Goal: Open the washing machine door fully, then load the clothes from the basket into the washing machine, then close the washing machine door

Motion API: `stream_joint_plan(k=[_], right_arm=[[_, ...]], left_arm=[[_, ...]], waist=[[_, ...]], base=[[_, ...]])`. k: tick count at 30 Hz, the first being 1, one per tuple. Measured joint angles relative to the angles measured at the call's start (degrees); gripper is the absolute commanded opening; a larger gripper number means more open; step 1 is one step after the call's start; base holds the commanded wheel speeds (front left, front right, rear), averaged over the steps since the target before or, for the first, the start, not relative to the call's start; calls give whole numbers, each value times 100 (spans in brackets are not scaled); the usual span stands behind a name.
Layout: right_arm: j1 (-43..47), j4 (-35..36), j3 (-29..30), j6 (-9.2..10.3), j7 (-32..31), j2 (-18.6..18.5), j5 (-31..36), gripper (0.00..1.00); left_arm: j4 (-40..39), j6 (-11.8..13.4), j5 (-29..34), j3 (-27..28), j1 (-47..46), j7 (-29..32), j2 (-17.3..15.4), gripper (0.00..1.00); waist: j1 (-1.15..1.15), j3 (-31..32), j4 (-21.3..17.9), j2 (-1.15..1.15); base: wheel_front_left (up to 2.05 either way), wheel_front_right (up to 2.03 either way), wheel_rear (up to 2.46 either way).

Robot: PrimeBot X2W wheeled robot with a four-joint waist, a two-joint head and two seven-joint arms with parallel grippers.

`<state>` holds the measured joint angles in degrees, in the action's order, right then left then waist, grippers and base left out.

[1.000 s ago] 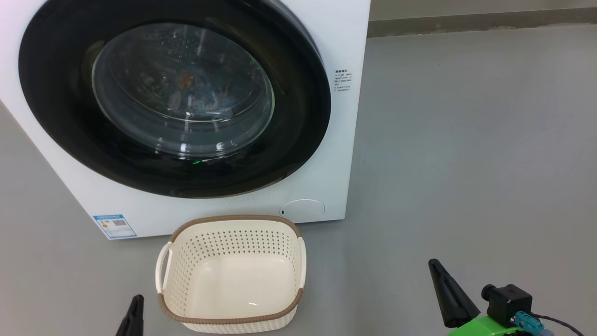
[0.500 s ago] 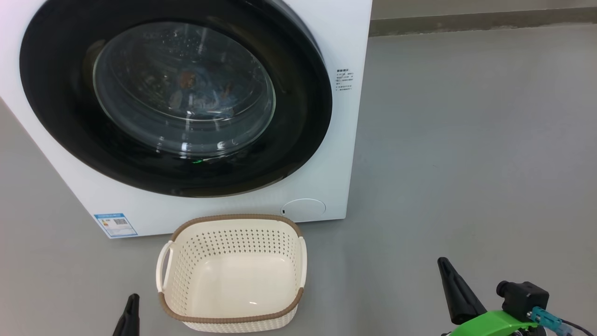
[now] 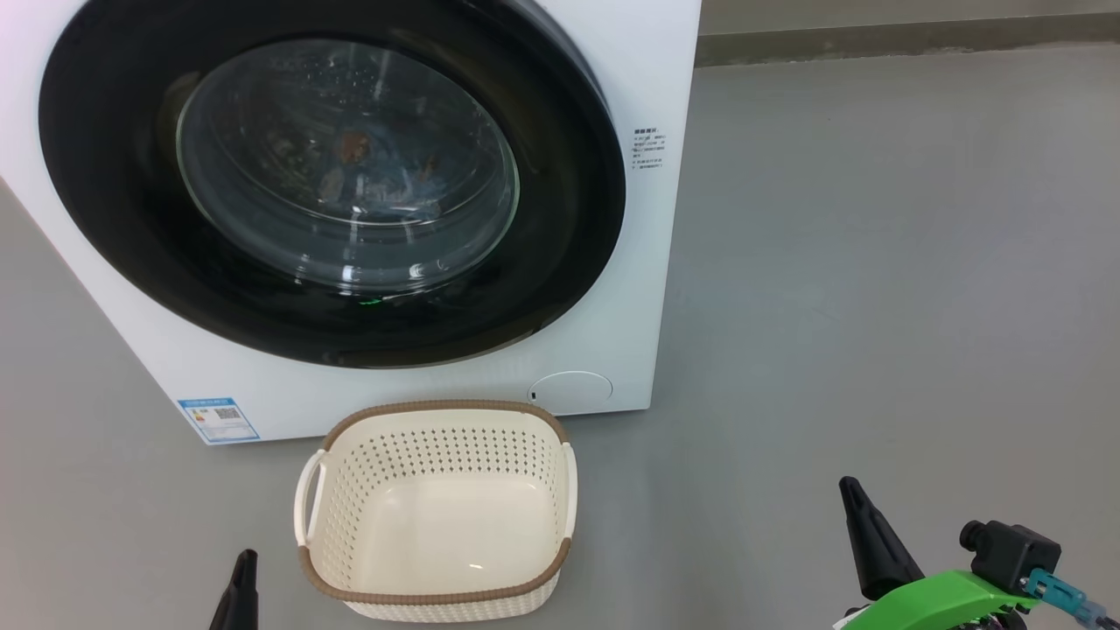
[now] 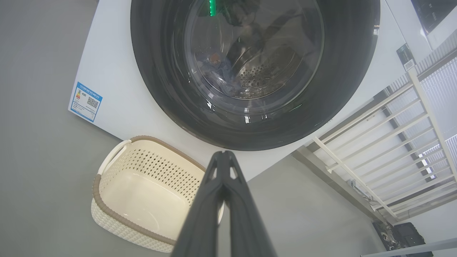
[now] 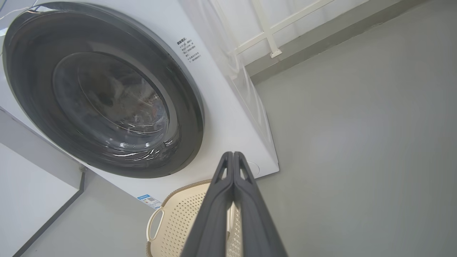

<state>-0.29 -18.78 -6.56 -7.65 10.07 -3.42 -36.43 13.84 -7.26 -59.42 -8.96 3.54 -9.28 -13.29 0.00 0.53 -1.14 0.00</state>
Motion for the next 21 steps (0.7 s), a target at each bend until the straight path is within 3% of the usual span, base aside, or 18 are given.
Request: stream_joint_plan(k=[21], right_arm=[[-64, 74, 283, 0, -332, -5, -1283, 0]], left_arm=[[26, 0, -725, 288, -131, 333, 225, 0]], waist=[[0, -16, 26, 0]], base=[[0, 0, 0]])
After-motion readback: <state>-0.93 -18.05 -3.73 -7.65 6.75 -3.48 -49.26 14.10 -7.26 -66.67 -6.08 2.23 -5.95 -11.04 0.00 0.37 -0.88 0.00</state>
